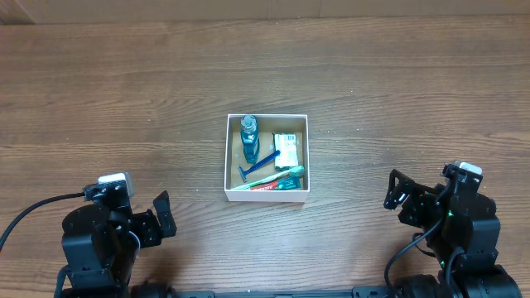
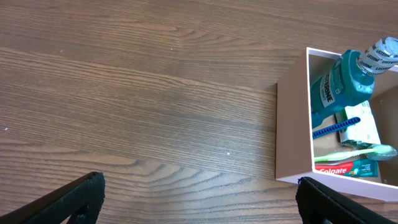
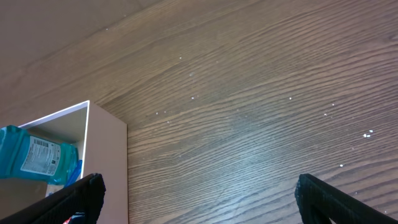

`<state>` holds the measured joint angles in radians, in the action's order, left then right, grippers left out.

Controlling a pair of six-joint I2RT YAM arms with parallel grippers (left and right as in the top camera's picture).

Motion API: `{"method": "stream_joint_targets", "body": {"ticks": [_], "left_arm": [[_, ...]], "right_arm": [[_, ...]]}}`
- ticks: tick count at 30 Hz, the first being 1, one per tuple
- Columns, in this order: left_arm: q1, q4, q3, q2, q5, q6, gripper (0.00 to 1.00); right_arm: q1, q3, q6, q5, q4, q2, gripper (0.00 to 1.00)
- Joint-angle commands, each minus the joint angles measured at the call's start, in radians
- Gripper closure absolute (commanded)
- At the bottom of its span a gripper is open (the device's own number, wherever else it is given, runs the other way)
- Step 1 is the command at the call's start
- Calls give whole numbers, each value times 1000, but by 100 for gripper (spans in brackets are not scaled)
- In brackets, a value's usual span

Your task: Pack container

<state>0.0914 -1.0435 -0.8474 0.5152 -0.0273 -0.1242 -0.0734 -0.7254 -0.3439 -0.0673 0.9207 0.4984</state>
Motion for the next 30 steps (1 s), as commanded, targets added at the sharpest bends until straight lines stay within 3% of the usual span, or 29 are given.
{"method": "stream_joint_targets", "body": {"ticks": [1,10,14,19,25,30], "left_arm": [[0,0,7,-4,-14,-11,0],[0,0,7,-4,-14,-11,0],[0,0,7,-4,-14,-11,0],[0,0,7,-4,-14,-11,0],[0,0,7,-4,-14,-11,0],[0,0,7,-4,-14,-11,0]], "right_arm": [[1,6,-9,-9,-5,-3,0],[1,6,15,-14,24,-29,0],[1,42,66,24,3,-132,0],[1,221,222,127,-181,-335,0],[1,464,222,183,-509,-497,0],[0,599,252,192,-812,-496,0]]}}
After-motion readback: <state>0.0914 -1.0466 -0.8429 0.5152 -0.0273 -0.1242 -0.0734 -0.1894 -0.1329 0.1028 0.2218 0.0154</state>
